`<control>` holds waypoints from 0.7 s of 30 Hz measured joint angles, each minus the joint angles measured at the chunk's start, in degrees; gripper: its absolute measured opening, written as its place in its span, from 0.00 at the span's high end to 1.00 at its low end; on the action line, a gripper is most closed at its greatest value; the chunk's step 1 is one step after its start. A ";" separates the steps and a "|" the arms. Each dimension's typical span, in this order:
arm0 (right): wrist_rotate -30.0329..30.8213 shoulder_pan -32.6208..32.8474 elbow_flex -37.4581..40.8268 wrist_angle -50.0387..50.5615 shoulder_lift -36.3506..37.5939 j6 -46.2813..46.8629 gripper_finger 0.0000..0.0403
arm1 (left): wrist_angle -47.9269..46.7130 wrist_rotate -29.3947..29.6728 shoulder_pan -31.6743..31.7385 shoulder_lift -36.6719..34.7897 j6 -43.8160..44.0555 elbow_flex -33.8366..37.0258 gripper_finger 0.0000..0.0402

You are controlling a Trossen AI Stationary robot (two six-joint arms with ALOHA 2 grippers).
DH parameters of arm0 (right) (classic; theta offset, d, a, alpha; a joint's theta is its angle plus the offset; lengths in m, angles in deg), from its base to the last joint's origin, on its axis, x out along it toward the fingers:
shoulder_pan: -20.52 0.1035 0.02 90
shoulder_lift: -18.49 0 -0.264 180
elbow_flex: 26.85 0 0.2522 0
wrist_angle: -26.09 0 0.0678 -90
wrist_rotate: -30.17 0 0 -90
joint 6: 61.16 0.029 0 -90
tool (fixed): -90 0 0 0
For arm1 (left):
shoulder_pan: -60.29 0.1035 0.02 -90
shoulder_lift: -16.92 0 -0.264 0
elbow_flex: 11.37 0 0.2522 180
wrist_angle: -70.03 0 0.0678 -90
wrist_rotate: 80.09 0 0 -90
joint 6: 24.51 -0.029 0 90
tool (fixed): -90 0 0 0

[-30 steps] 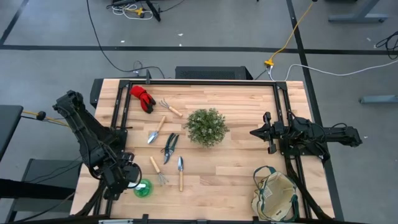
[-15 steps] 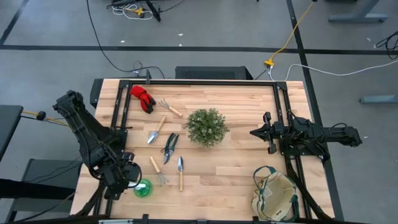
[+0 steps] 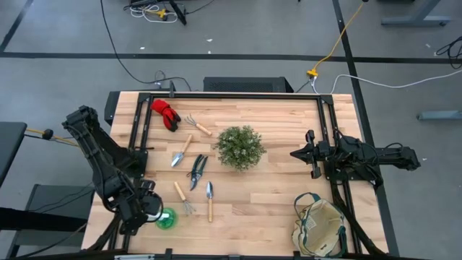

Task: Pick & Place Garden tools in Gardening bag
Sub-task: Put the green spray bottle into the white gardening bag

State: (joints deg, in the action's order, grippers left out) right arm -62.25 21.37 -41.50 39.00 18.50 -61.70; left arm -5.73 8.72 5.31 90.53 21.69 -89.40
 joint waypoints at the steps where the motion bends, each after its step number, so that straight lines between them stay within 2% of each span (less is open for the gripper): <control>1: 0.00 0.01 -0.01 -0.01 0.00 -0.01 0.97 | 0.00 0.00 0.00 0.00 0.06 0.00 0.32; 21: 0.00 -0.01 0.00 0.01 0.00 0.00 0.97 | 1.31 1.01 -0.55 2.36 0.10 0.00 0.32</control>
State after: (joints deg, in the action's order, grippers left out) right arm -62.25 21.36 -41.50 39.01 18.50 -61.70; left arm -4.42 9.73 4.76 92.89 21.79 -89.40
